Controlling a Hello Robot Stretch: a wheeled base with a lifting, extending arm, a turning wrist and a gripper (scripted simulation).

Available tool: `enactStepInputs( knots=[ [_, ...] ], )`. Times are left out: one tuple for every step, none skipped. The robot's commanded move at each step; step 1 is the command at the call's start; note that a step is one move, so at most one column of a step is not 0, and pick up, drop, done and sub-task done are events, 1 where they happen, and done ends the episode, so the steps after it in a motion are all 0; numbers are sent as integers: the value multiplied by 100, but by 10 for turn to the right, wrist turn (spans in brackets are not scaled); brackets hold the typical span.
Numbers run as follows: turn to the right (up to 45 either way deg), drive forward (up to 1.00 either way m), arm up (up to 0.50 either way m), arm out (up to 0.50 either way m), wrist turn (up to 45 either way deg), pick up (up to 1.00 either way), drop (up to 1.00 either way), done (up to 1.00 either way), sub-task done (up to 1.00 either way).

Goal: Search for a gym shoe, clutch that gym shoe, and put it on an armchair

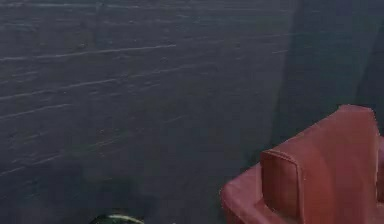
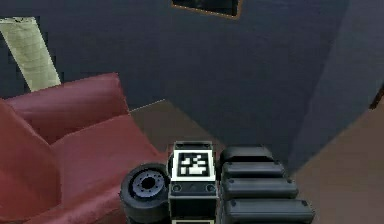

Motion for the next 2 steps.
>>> enactStepInputs(
  knots=[
    [-210, 0, 0, 0, 0, 0, 0, 0, 0],
    [0, 0, 0, 48, 0, 0, 0, 0, 0]
  ],
)
